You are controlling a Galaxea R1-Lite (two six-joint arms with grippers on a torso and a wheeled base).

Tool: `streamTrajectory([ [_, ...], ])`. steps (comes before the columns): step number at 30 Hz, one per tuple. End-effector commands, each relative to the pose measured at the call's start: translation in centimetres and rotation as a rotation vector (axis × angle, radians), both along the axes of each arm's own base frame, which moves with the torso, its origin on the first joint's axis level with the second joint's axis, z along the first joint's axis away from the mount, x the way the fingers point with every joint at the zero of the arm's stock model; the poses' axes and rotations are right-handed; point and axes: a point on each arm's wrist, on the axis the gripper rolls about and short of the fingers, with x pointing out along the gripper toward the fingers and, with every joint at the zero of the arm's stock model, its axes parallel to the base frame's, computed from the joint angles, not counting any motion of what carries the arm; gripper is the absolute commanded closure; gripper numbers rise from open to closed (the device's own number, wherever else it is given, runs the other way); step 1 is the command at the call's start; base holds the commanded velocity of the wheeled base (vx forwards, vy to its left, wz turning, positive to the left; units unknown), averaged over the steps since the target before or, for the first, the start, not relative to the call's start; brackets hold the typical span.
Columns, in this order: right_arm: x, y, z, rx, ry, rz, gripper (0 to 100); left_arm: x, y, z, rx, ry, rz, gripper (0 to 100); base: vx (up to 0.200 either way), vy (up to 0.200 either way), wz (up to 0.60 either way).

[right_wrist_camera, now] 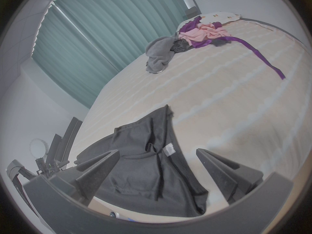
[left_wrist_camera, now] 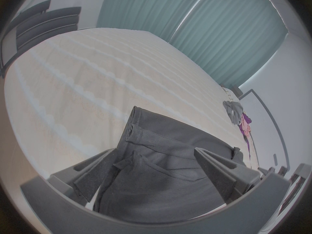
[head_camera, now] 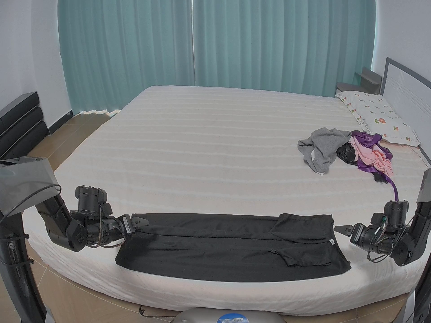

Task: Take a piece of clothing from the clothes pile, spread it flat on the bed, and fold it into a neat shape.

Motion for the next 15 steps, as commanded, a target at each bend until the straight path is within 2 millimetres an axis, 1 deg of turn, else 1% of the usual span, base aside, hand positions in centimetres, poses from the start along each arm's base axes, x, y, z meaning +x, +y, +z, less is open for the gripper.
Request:
streamTrajectory([
  [1, 1.7, 0.6, -1.2, 0.001, 0.005, 0.032, 0, 0.5, 0.0, -1.6, 0.027, 0.022, -0.028, 0, 0.0, 0.0, 0.0],
  [5, 2.0, 0.6, -2.2, 0.022, 0.025, 0.046, 0, 0.7, -0.1, -2.2, 0.021, 0.029, -0.034, 0, 0.0, 0.0, 0.0],
  [8, 1.8, 0.4, -2.0, 0.047, 0.016, 0.062, 0, 0.8, -0.1, -2.4, 0.019, 0.013, -0.03, 0, 0.0, 0.0, 0.0],
  [13, 1.7, 0.3, -1.8, 0.048, 0.007, 0.06, 0, 0.3, -0.3, -2.5, 0.021, 0.012, -0.038, 0, 0.0, 0.0, 0.0],
  [14, 1.7, 0.3, -1.8, 0.048, 0.007, 0.06, 0, 0.3, -0.3, -2.5, 0.021, 0.012, -0.038, 100, 0.0, 0.0, 0.0],
  [15, 1.7, 0.3, -1.9, 0.048, 0.008, 0.061, 0, 0.0, -0.3, -2.8, 0.027, 0.024, -0.045, 100, 0.0, 0.0, 0.0],
])
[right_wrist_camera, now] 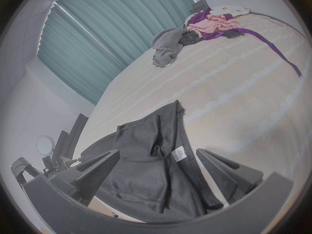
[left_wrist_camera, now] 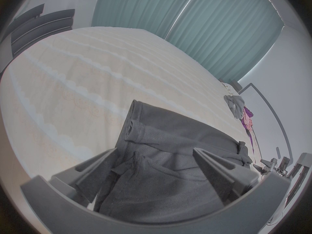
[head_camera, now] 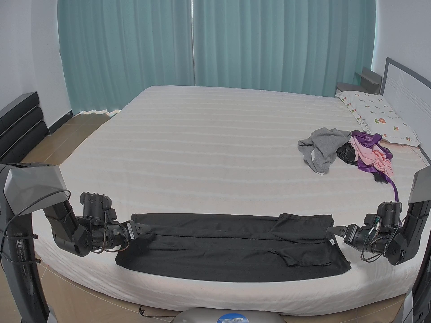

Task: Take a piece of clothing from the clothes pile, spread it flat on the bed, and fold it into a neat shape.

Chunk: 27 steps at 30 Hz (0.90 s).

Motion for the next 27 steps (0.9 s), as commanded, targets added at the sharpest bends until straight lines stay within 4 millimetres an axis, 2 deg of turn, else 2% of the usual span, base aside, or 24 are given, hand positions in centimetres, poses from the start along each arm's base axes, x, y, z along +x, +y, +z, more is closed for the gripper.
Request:
streamTrajectory([
  [1, 0.0, 0.0, -0.2, 0.002, 0.006, -0.001, 0, -0.6, -0.1, -0.8, 0.01, 0.035, -0.006, 100, 0.0, 0.0, 0.0],
  [11, -0.2, -0.2, -0.3, -0.002, 0.01, 0.0, 0, -0.5, 1.6, -0.9, 0.0, 0.032, 0.059, 100, 0.0, 0.0, 0.0],
  [21, 0.2, 0.1, -0.2, 0.035, -0.024, 0.045, 0, -0.6, 1.6, -1.2, -0.002, 0.042, 0.069, 100, 0.0, 0.0, 0.0],
  [27, 0.3, 0.3, -1.3, 0.03, -0.014, 0.061, 0, -0.6, 1.6, -1.4, -0.004, 0.048, 0.067, 100, 0.0, 0.0, 0.0],
])
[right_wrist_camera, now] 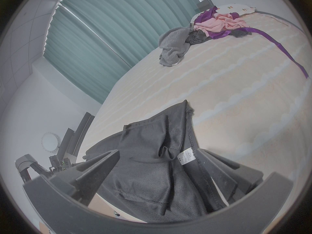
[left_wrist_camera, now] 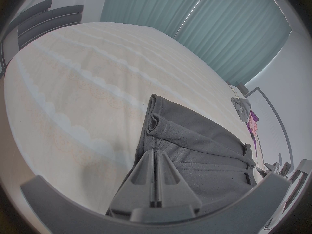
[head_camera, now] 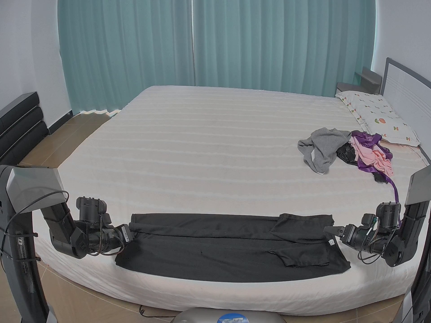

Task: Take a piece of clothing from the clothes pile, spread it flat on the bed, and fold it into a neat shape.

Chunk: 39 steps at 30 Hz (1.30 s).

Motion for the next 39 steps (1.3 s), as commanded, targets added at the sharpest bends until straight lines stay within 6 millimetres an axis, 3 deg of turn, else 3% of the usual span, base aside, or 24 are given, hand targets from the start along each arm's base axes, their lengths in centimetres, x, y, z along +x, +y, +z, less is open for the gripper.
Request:
streamTrajectory([
  [1, 0.0, 0.1, -0.9, 0.001, 0.023, 0.009, 0, 0.0, -0.1, -0.3, -0.001, 0.007, -0.002, 100, 0.0, 0.0, 0.0],
  [17, -0.7, 1.0, -3.4, -0.024, 0.024, 0.119, 0, 0.2, -0.2, -0.3, -0.022, 0.009, 0.017, 100, 0.0, 0.0, 0.0],
  [18, -0.7, 1.0, -3.6, -0.026, 0.023, 0.119, 100, 0.3, -0.2, -0.4, -0.022, 0.009, 0.017, 100, 0.0, 0.0, 0.0],
  [39, -0.4, -0.2, -3.4, -0.056, -0.042, 0.083, 100, 0.3, -0.3, -0.5, -0.017, 0.011, 0.016, 100, 0.0, 0.0, 0.0],
])
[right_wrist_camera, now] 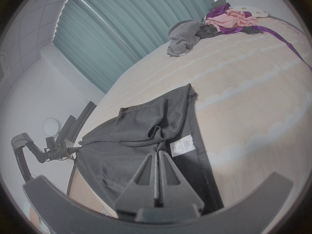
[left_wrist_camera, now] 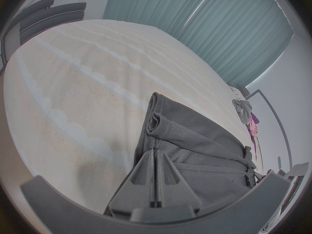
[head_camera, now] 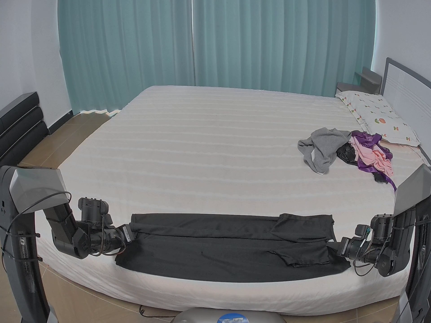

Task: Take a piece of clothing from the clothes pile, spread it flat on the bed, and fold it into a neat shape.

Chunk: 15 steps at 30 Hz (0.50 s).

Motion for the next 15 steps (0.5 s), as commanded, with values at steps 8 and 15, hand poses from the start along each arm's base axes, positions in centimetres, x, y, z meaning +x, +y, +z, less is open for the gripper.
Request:
streamTrajectory([
  [8, 0.16, -0.46, -0.01, -0.003, -0.013, -0.02, 100, -0.25, -0.09, -0.09, 0.001, -0.002, -0.004, 100, 0.0, 0.0, 0.0],
  [15, -0.01, -0.43, 0.44, 0.001, -0.021, -0.017, 0, -0.14, 0.17, 0.19, 0.0, -0.026, 0.012, 0, 0.0, 0.0, 0.0],
])
